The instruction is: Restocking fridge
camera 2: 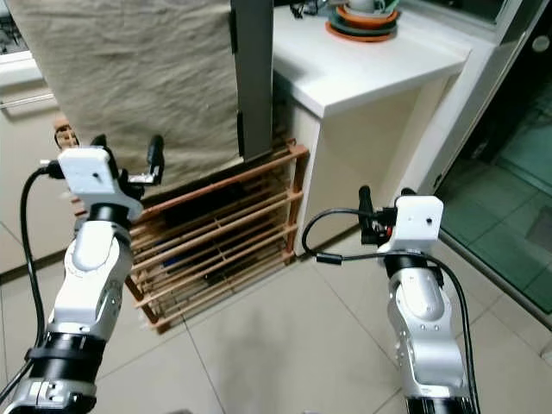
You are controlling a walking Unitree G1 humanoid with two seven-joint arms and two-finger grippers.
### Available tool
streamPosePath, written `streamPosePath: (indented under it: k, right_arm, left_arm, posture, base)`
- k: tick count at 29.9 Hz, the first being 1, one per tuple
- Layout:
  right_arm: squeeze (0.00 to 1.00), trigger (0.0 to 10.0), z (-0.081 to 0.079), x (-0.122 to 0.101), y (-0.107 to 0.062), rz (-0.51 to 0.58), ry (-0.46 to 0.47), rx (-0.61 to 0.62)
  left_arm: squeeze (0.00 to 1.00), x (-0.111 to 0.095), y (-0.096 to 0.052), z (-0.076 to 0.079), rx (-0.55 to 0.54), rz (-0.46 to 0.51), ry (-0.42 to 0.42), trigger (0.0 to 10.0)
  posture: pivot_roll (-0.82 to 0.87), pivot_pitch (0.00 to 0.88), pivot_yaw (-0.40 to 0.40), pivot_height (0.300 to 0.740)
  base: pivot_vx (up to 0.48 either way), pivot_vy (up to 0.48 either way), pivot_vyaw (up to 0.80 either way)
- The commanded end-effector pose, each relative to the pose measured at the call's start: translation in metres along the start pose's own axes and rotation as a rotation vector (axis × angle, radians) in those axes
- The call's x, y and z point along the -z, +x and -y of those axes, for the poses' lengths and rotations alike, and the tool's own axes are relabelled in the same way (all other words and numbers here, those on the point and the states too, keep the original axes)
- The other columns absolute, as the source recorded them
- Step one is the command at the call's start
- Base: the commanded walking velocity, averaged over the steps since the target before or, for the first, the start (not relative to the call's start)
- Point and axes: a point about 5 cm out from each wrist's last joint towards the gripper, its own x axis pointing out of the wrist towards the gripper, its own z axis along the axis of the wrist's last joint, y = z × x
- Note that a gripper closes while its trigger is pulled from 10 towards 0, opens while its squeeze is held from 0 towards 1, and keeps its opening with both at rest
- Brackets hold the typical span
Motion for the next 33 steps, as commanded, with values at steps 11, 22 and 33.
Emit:
streamPosePath:
  k: [11, 22, 33]
  right_arm:
    - [0.0, 10.0, 0.005, 0.007, -0.007, 0.007, 0.14, 0.106]
    - [0.0, 10.0, -0.014, 0.005, 0.004, 0.022, 0.152, 0.038]
    - [0.0, 10.0, -0.019, -0.002, 0.015, 0.021, 0.141, -0.007]
  left_arm:
    - [0.0, 0.022, -0.019, 0.003, 0.046, -0.23, -0.008, 10.0]
    - [0.0, 0.013, -0.009, 0.002, 0.068, -0.243, -0.008, 10.0]
    - [0.0, 0.012, -0.004, 0.029, 0.199, -0.249, -0.051, 10.0]
  posture:
    - [-0.12, 0.0, 0.029, 0.74]
    - [-0.11, 0.0, 0.032, 0.74]
    - [-0.09, 0.0, 0.016, 0.74]
  base:
    - [0.0, 0.48, 0.0]
    - [0.0, 0.48, 0.0]
    - [0.0, 0.48, 0.0]
